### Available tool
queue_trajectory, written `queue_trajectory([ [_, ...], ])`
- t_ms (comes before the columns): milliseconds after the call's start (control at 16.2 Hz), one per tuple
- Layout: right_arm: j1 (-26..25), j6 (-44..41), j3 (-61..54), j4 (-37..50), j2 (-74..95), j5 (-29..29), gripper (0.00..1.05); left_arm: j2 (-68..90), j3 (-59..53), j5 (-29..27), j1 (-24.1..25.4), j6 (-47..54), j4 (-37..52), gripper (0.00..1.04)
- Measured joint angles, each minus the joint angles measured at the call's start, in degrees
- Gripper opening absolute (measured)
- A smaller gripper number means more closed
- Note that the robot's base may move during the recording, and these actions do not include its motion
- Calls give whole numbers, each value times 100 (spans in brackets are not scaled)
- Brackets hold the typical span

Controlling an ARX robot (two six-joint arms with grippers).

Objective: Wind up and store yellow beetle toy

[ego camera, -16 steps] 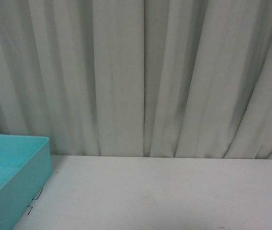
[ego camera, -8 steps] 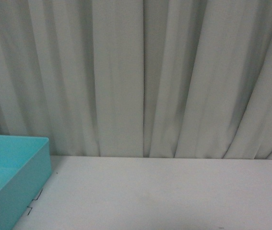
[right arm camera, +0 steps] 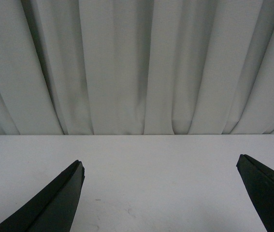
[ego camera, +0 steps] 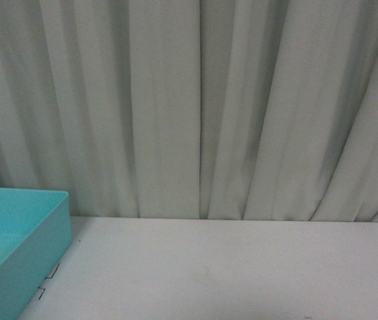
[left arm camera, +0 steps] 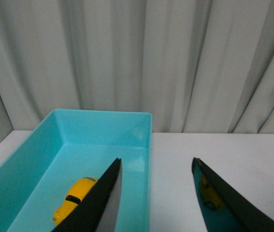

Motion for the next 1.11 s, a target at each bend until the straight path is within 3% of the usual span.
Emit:
queue_trajectory([
  [123,0,0,0,0,0,0,98,0,0,0,0,0,0,63],
  [309,0,0,0,-2,2,0,98,0,0,0,0,0,0,98],
  [1111,0,0,0,-2,0,0,98,0,0,0,0,2,0,98],
])
